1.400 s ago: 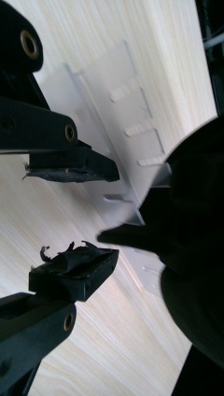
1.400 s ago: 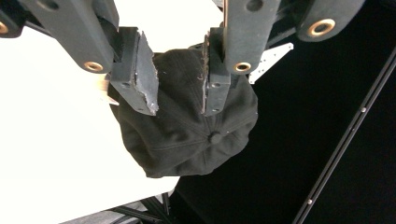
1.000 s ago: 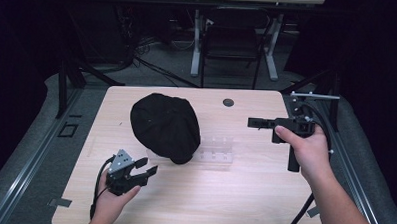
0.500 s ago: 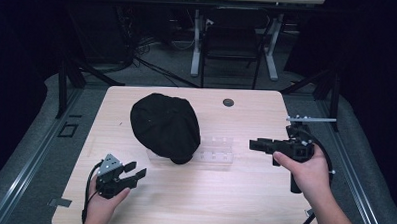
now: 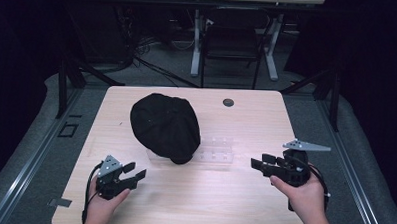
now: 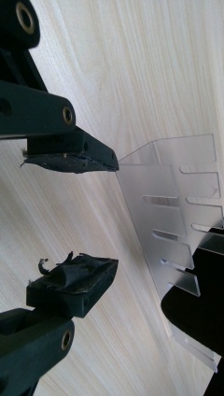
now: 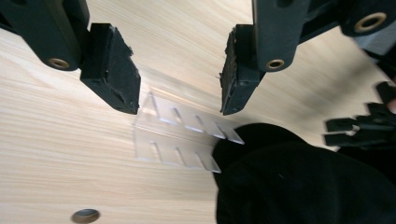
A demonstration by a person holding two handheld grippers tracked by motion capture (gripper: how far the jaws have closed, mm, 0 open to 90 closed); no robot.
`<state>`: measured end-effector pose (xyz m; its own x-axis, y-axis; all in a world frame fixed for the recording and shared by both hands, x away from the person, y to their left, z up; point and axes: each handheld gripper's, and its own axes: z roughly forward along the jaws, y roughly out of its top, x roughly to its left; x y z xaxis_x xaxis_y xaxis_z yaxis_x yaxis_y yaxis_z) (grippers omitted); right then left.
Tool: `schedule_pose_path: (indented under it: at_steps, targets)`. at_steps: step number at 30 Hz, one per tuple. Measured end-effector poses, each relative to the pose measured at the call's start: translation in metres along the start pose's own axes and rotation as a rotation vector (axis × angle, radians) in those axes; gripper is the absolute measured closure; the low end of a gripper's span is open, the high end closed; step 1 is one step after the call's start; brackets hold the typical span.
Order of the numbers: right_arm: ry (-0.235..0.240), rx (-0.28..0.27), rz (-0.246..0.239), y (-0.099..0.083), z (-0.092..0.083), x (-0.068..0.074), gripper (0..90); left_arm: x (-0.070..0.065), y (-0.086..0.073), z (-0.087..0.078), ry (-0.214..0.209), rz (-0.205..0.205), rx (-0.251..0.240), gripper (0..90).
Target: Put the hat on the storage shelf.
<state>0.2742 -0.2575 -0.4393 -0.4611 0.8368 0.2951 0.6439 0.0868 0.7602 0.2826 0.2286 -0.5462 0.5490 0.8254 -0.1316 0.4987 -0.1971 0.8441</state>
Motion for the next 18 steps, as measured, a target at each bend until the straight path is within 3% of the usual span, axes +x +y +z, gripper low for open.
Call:
schedule_pose_path:
  at_steps: [2, 10, 18]
  targets:
    - [-0.038, -0.012, -0.037, -0.011, 0.003, -0.001, 45.2, 0.000, -0.001, 0.000, 0.003, 0.000, -0.003, 45.5]
    - [-0.082, -0.045, -0.048, -0.041, 0.018, -0.007, 44.9, 0.000, -0.003, 0.002, 0.017, -0.001, -0.002, 44.9]
    - [-0.122, -0.028, -0.093, -0.068, 0.034, -0.011, 44.0, -0.003, -0.003, 0.003, 0.014, 0.017, -0.016, 44.9]
